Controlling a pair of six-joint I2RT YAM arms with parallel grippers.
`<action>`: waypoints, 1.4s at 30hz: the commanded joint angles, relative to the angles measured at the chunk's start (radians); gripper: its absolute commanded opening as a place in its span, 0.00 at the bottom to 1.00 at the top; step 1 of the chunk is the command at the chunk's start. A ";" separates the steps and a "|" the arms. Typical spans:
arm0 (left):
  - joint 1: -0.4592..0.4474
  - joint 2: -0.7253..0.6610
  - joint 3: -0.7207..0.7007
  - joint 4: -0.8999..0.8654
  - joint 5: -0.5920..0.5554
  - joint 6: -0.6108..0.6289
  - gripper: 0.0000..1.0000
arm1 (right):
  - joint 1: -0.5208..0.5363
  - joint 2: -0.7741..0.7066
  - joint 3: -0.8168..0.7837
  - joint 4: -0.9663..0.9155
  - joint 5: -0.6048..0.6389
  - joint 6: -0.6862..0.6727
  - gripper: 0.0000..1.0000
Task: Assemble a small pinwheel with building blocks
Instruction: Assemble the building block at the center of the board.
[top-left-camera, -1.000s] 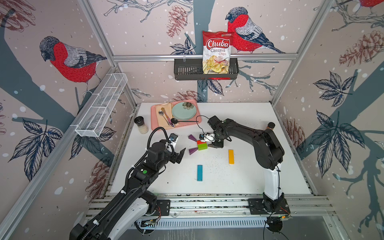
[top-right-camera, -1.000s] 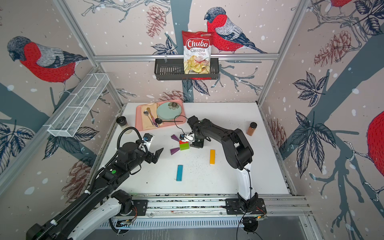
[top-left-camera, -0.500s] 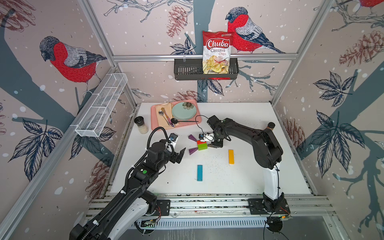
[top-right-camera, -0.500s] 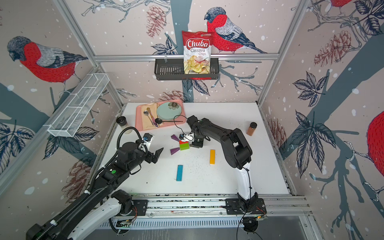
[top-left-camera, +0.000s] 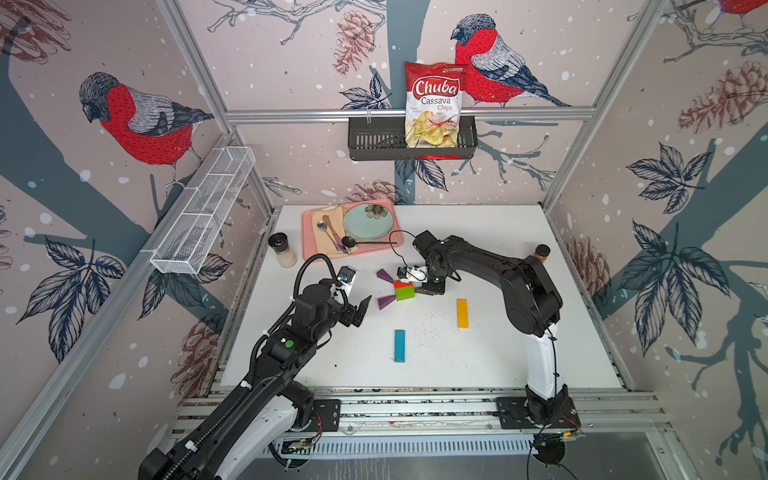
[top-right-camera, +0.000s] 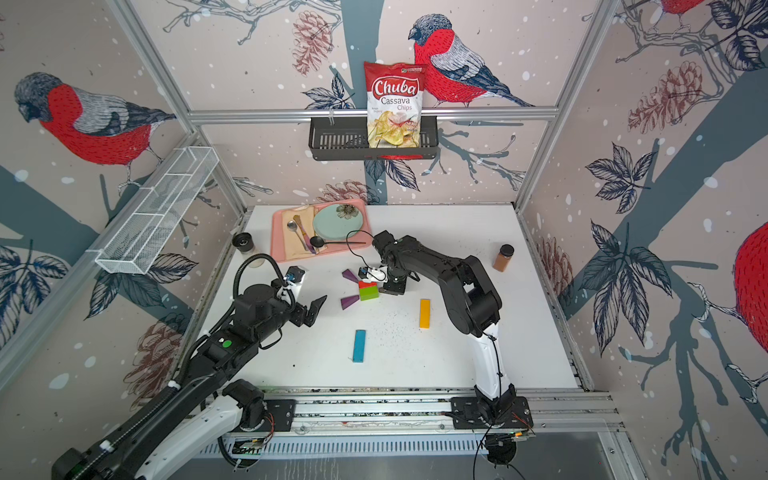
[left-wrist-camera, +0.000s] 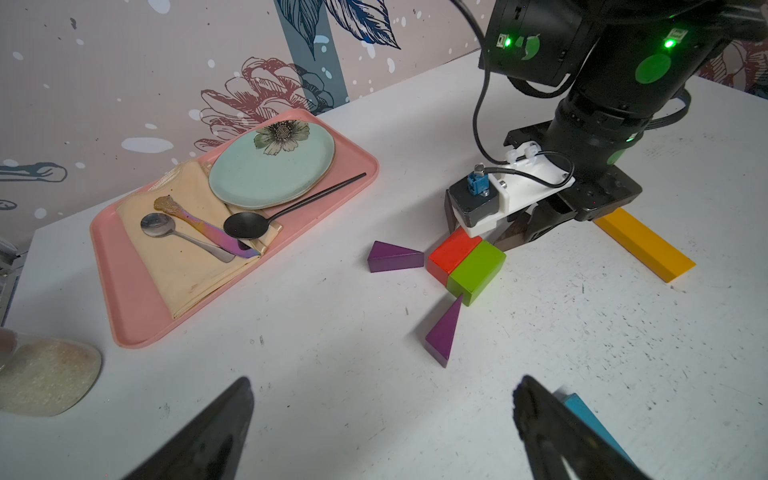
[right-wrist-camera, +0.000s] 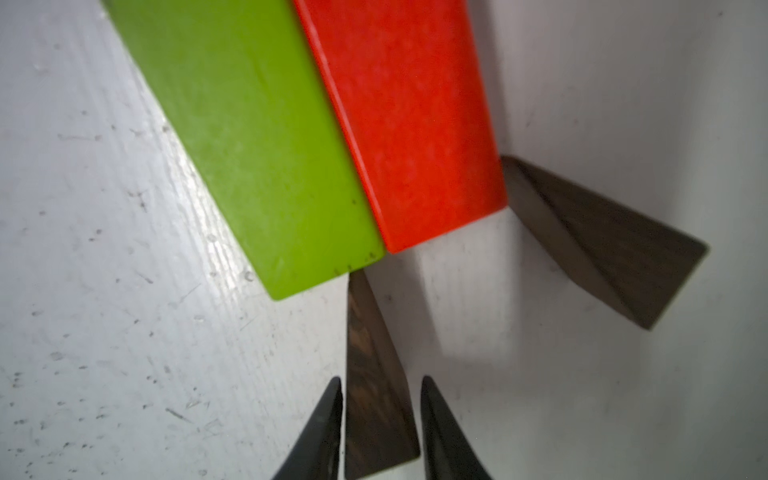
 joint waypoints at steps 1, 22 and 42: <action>0.004 -0.002 0.009 0.004 0.001 0.001 0.97 | 0.000 -0.011 -0.007 0.000 -0.004 0.008 0.35; 0.004 -0.013 -0.020 0.057 0.037 -0.021 0.97 | -0.014 -0.384 -0.223 0.062 -0.017 0.076 1.00; -0.475 0.475 0.167 -0.151 -0.192 -0.811 0.57 | -0.263 -0.980 -0.752 0.592 -0.096 0.930 0.99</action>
